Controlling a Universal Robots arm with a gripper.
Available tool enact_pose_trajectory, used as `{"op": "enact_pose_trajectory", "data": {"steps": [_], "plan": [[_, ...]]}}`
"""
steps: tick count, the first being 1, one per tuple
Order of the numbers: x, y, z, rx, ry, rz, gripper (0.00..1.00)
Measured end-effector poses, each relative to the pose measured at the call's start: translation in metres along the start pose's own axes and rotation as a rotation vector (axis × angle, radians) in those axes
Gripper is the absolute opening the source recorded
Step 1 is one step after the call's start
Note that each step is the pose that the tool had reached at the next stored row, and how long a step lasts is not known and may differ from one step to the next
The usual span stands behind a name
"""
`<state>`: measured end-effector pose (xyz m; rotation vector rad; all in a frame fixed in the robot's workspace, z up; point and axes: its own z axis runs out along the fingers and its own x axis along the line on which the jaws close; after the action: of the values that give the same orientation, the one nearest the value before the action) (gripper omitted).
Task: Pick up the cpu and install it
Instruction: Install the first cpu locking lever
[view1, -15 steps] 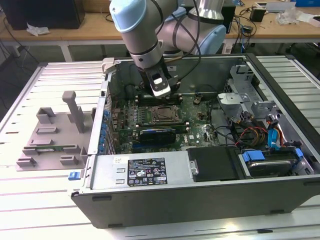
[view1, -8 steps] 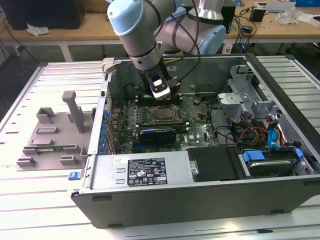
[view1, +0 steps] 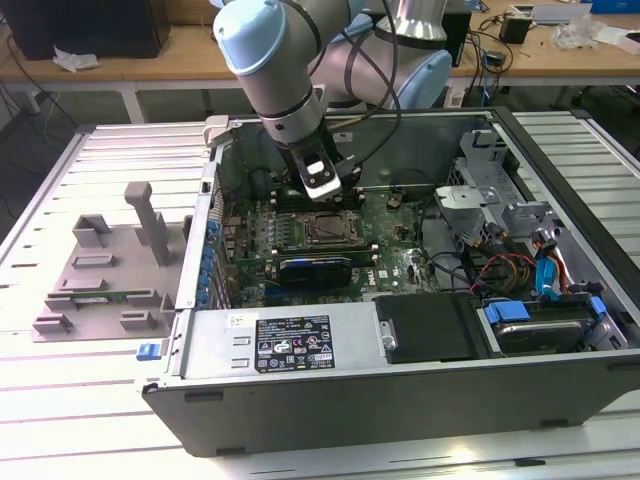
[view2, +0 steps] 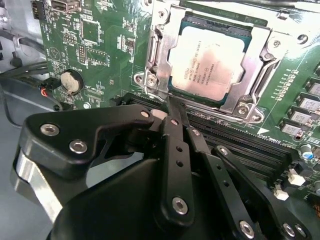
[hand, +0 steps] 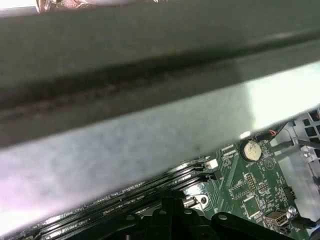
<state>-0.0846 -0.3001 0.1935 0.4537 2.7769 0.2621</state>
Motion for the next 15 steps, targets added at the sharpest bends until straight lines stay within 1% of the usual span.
{"op": "enact_pose_trajectory", "data": {"steps": [10,12,14,15], "plan": [[0.0003,-0.0008,0.0016,0.0004,-0.0008,0.0,0.11],[-0.0002,-0.0003,0.0002,-0.0005,-0.001,0.0,0.11],[-0.0015,0.0008,-0.0048,0.0004,-0.0008,0.0,0.11],[-0.0018,0.001,-0.0057,0.0004,-0.0008,0.0,0.11]]}}
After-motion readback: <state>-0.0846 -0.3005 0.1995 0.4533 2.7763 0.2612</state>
